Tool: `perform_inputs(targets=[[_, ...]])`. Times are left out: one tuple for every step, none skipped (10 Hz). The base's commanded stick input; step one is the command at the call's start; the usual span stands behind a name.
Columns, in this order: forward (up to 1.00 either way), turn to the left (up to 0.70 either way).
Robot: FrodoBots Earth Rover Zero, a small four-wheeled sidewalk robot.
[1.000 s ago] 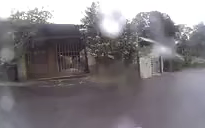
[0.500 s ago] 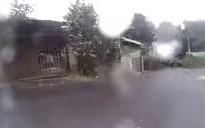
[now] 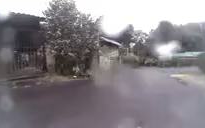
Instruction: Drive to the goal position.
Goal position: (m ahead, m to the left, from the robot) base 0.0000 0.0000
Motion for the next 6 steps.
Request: perform_inputs(targets=[[0.7, -0.35], [0.7, -0.35], [0.7, -0.35], [0.7, -0.35], [0.7, -0.35], [0.7, -0.35]])
